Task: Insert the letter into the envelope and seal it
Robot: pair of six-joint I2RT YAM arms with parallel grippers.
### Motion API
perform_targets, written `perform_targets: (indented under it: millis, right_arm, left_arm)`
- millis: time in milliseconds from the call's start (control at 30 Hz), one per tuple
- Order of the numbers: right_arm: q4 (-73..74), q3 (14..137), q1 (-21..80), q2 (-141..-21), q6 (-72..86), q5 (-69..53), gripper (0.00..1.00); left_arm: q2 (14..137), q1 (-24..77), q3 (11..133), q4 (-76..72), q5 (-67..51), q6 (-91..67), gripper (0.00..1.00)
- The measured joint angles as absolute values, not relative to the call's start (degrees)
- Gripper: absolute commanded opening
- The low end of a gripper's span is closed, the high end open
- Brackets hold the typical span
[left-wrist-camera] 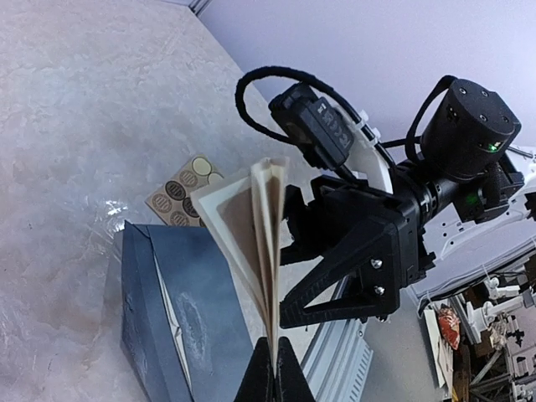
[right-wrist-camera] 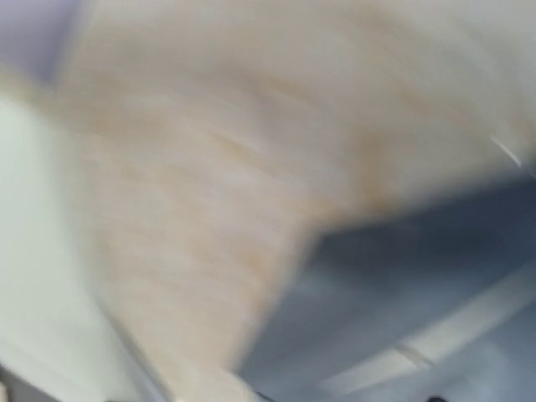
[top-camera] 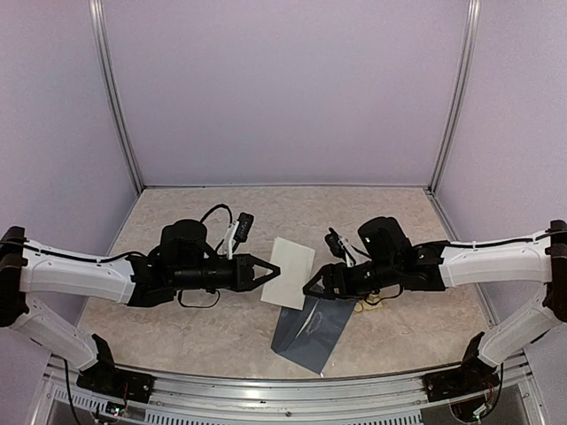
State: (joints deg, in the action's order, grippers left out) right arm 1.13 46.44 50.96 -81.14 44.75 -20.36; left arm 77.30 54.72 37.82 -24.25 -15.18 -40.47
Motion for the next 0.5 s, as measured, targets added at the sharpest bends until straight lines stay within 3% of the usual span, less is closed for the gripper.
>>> perform_targets:
  millis: [233,500]
  right_arm:
    - [4.23,36.29,50.11,-80.12,51.31,-15.16,0.70]
    - [4.82,34.39,49.17,-79.77,55.24,-11.86,0.61]
  left_arm:
    - [87.57,54.96,44.18,-17.41,-14.68,-38.68,0.00]
    - [94.67,54.68,47.16,-12.95,-14.26,-38.28,0.00]
